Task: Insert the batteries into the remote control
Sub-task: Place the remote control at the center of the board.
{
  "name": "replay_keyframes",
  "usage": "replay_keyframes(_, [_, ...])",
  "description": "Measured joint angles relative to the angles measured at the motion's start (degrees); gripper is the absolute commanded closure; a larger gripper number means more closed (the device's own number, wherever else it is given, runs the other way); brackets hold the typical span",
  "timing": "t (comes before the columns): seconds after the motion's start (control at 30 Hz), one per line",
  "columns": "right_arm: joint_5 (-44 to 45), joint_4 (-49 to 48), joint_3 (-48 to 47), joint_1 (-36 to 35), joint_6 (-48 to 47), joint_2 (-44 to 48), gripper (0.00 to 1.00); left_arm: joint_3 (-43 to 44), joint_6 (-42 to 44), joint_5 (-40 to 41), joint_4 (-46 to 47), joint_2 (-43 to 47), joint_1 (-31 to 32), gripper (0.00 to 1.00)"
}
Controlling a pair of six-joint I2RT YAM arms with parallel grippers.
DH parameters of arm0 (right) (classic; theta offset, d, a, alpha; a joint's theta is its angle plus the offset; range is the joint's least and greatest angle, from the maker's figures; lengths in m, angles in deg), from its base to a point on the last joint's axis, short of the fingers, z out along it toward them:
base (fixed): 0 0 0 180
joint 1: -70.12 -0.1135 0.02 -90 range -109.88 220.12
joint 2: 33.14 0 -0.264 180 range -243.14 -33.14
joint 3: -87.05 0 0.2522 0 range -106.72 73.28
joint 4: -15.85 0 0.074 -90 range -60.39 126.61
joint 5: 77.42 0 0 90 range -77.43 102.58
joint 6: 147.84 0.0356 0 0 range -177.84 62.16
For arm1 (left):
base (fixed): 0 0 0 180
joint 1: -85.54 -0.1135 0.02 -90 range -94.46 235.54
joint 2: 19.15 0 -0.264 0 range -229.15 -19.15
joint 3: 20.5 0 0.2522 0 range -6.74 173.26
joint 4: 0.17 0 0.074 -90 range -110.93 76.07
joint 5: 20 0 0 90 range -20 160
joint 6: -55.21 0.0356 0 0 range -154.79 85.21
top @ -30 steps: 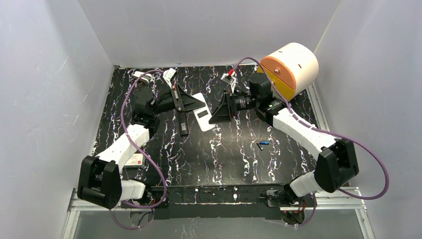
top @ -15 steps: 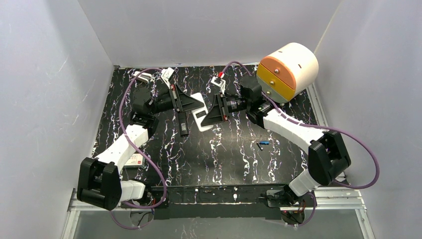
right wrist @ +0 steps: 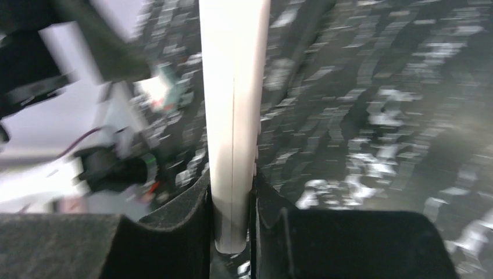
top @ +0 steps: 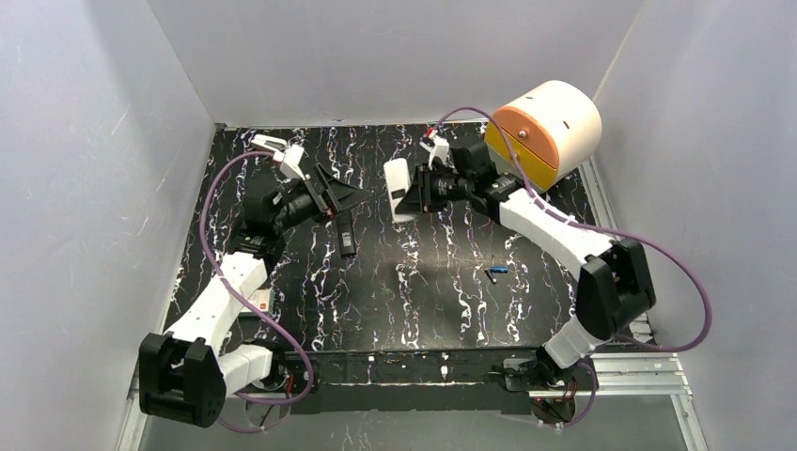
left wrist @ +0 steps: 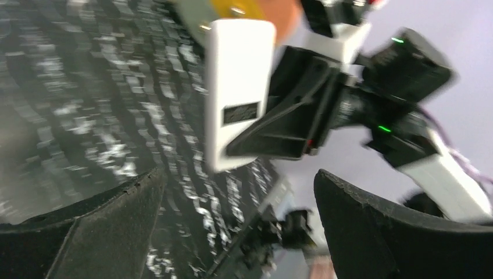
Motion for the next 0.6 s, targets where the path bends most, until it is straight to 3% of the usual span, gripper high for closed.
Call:
replay_keyframes(0.1, [17.22, 10.97, -7.87, -0.09, -6.64, -5.64, 0.99, 0.37, 6.8, 9.33, -13.11, 1.44, -0.9, 0.02])
replay_keyframes(0.3, [51.74, 23.69, -17.27, -1.46, -15.08, -21.42, 0.99, 3.37, 16.7, 26.18, -35.71, -0.48, -0.87, 0.01])
replay_keyframes(0.5, [72.72, 32.72, -24.55, -1.81, -18.64, -34.62, 0.99, 5.77, 19.89, 32.79, -43.45, -5.53, -0.87, 0.02])
replay_keyframes(0.6, [77.22, 34.14, -25.62, -2.03, -19.65, -36.04, 0.93, 7.65, 20.48, 34.47, -45.33, -10.34, -0.85, 0.01])
